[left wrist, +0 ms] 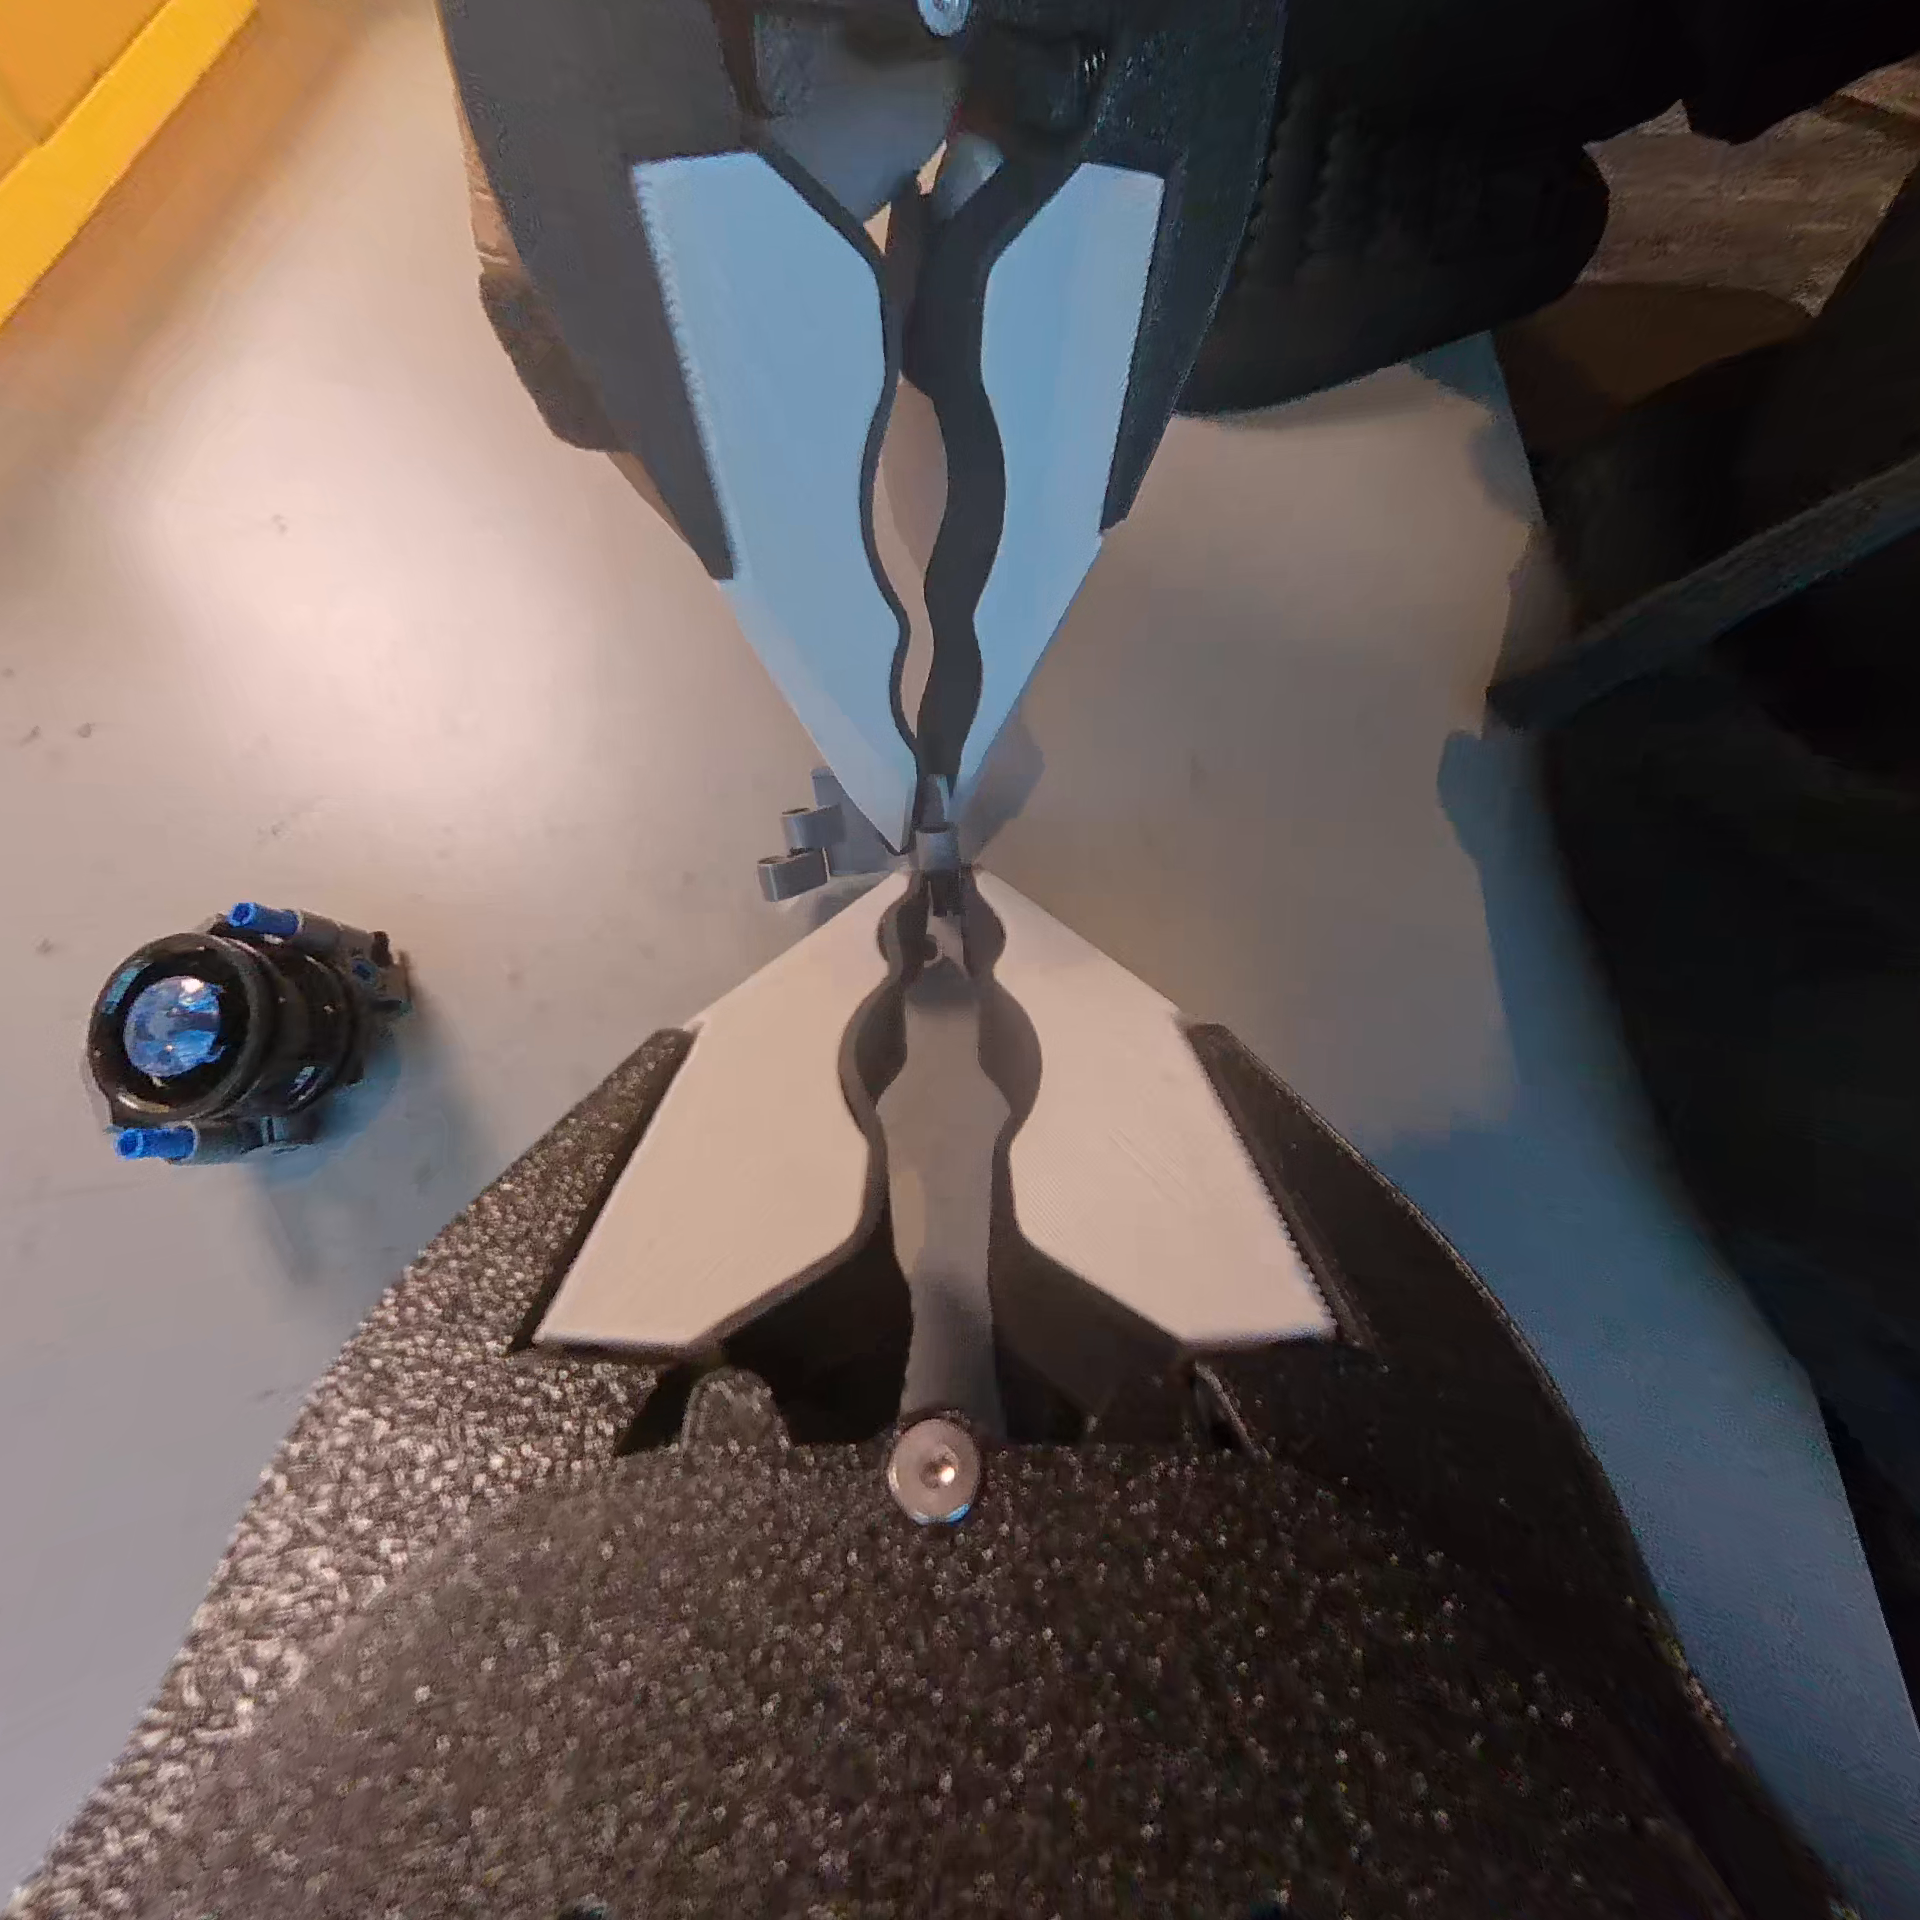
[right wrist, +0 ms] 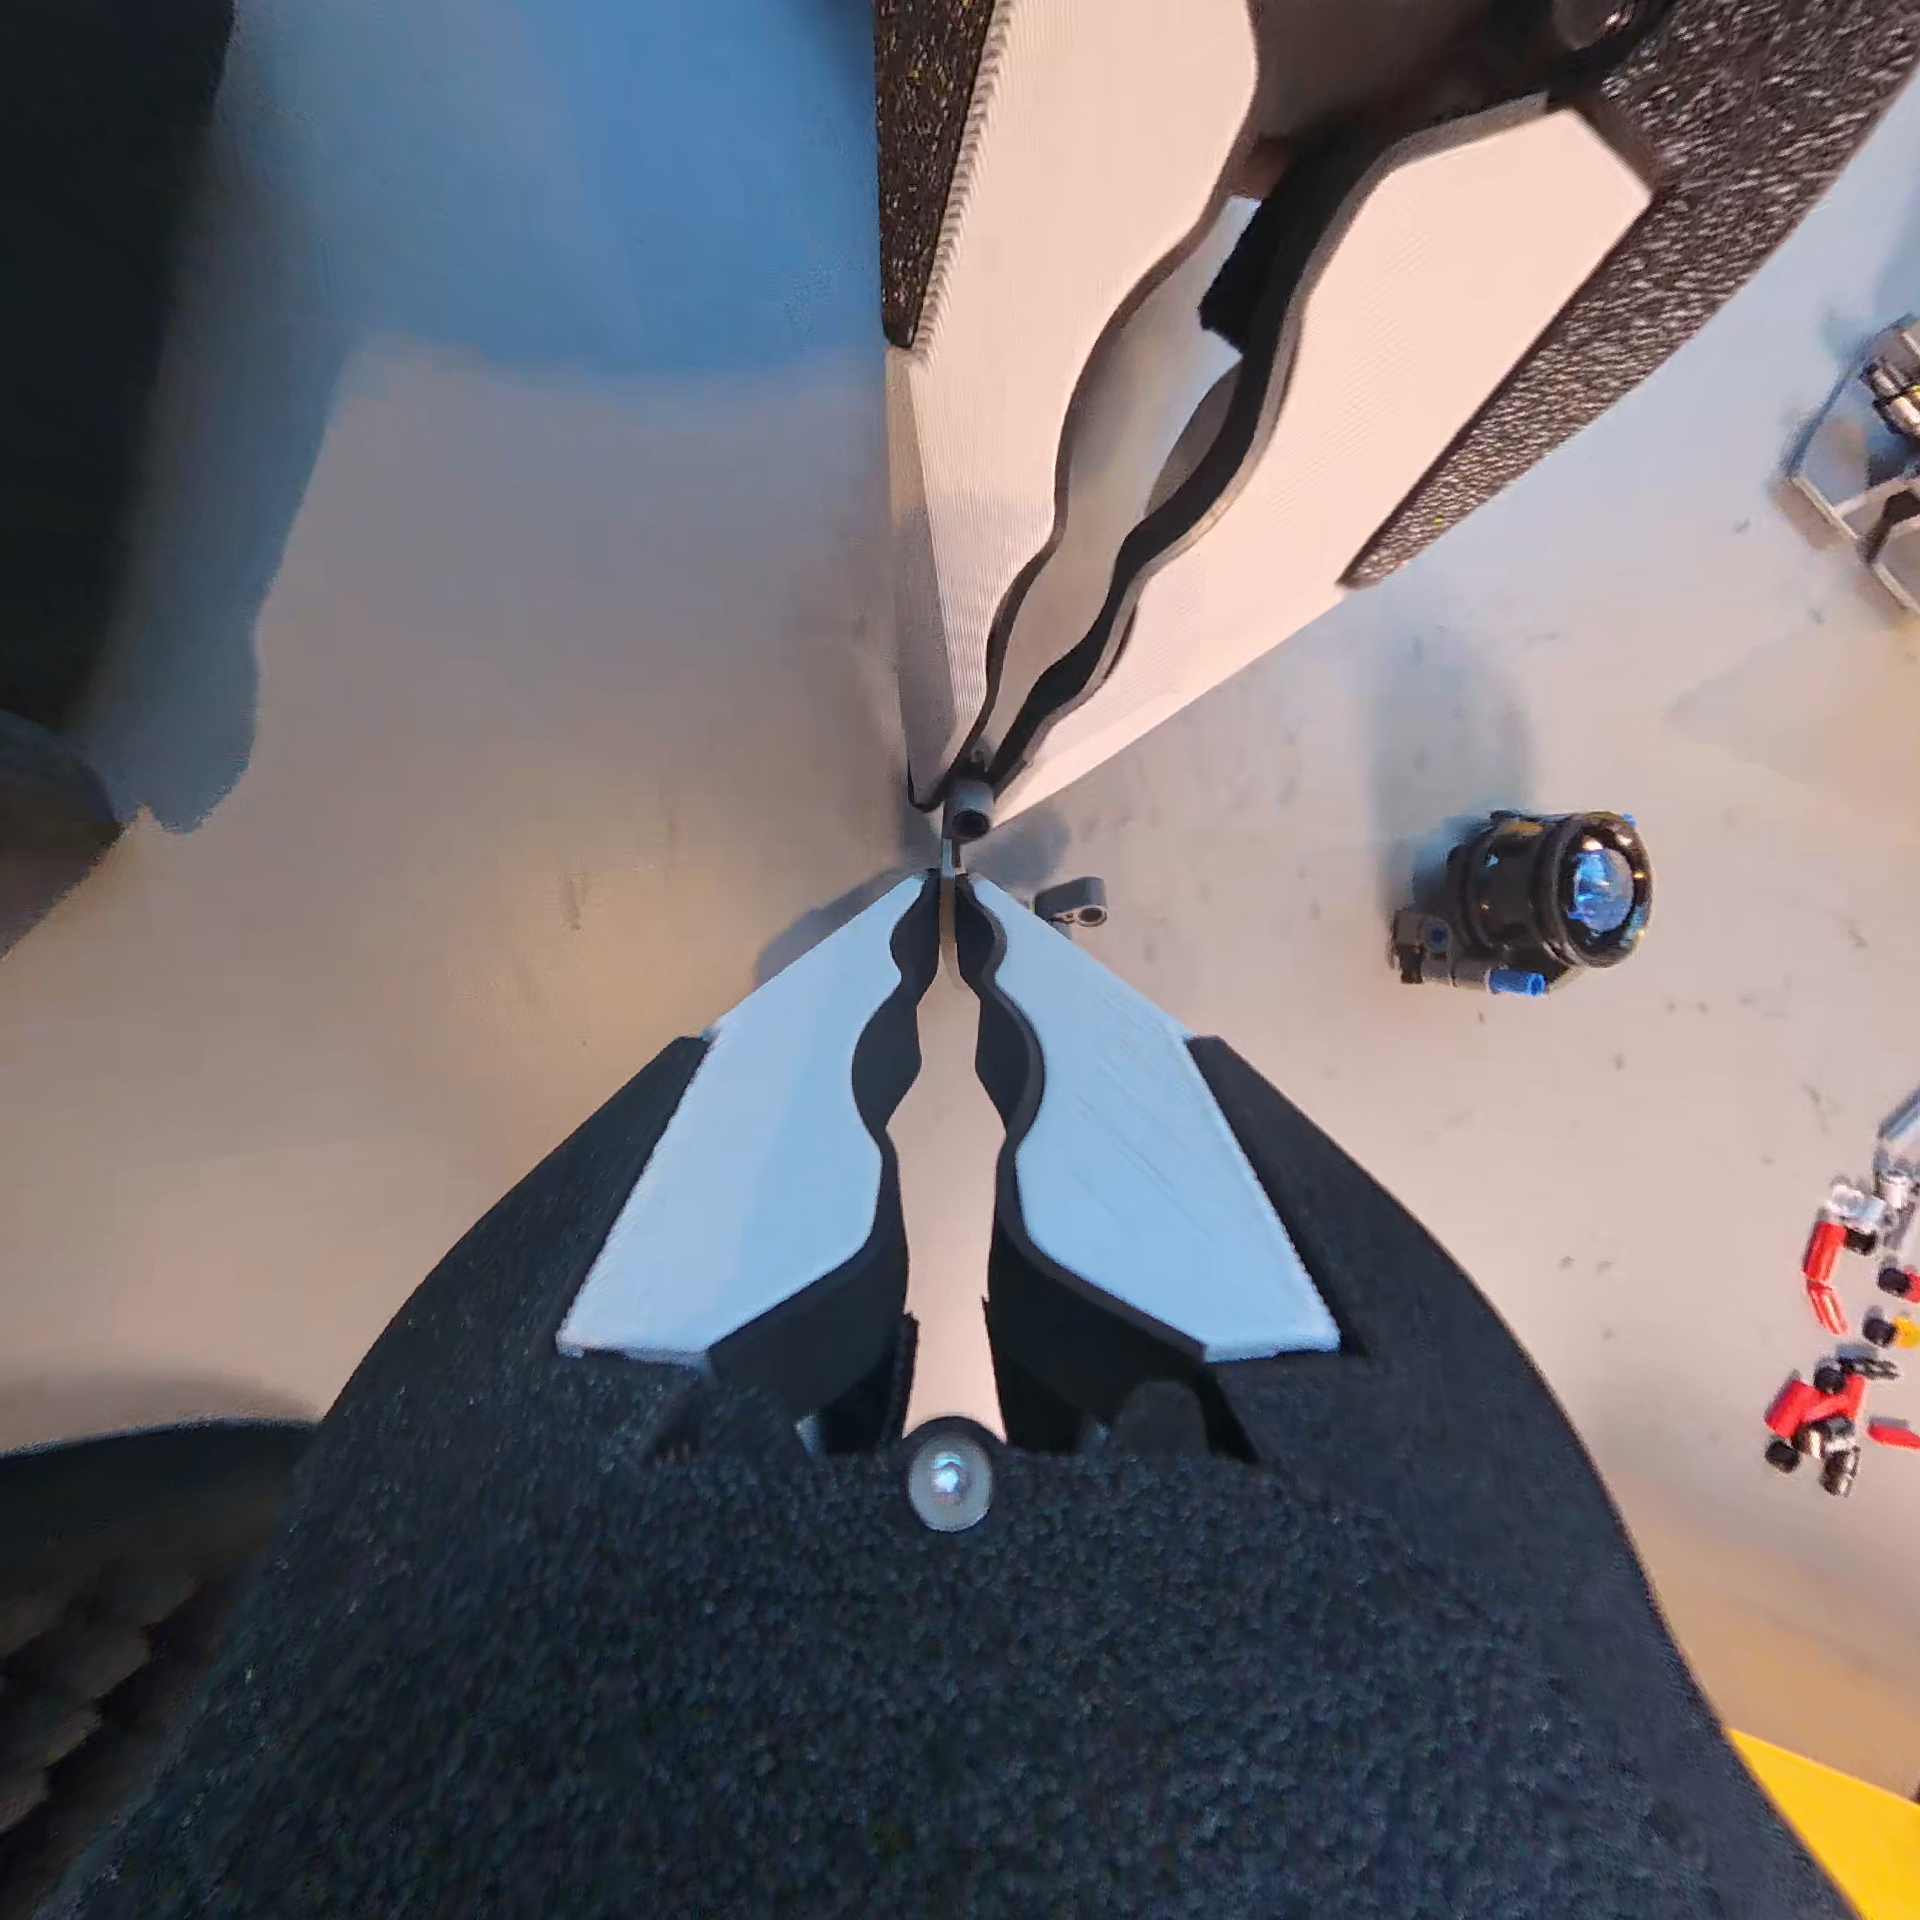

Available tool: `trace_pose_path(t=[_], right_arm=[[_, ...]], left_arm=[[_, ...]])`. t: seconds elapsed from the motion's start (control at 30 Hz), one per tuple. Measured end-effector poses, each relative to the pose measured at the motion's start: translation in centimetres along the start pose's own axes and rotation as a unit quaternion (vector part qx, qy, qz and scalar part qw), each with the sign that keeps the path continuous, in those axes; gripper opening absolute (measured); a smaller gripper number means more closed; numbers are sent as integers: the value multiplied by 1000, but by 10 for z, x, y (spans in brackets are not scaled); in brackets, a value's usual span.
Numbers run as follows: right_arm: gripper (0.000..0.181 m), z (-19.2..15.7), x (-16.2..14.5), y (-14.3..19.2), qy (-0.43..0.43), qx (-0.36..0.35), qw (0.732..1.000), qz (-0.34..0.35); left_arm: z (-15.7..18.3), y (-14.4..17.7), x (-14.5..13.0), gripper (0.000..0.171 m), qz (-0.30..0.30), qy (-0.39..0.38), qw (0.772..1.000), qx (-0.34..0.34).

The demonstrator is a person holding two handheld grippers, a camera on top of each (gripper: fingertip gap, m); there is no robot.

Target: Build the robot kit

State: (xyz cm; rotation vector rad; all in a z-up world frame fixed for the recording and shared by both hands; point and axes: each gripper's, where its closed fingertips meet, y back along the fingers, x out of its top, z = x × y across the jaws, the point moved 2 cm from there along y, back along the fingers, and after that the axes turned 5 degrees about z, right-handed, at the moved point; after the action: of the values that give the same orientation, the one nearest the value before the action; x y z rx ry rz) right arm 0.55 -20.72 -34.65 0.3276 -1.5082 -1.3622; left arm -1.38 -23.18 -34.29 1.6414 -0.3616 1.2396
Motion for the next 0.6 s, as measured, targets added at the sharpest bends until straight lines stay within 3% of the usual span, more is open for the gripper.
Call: trace_pose_path(t=[0.07, 0.23, 0.37, 0.47, 0.6], right_arm=[[2, 2, 7, 2, -16, 0, 999, 36], [5, 5, 29, 20, -92, -16, 972, 216], [3, 4, 33, 24, -125, -41, 948, 289], [2, 0, 30, 19, -145, -26, 951, 272], [2, 6, 15, 5, -146, -22, 980, 133]], left_arm=[[0, 5, -1, 4, 14, 9, 1000, -7], [1, 19, 12, 4, 88, 27, 995, -35], [4, 23, 16, 4, 107, 18, 993, -48], [6, 20, 10, 4, 80, 11, 996, -48], [4, 24, -14, 16, 3, 1, 998, -56]])
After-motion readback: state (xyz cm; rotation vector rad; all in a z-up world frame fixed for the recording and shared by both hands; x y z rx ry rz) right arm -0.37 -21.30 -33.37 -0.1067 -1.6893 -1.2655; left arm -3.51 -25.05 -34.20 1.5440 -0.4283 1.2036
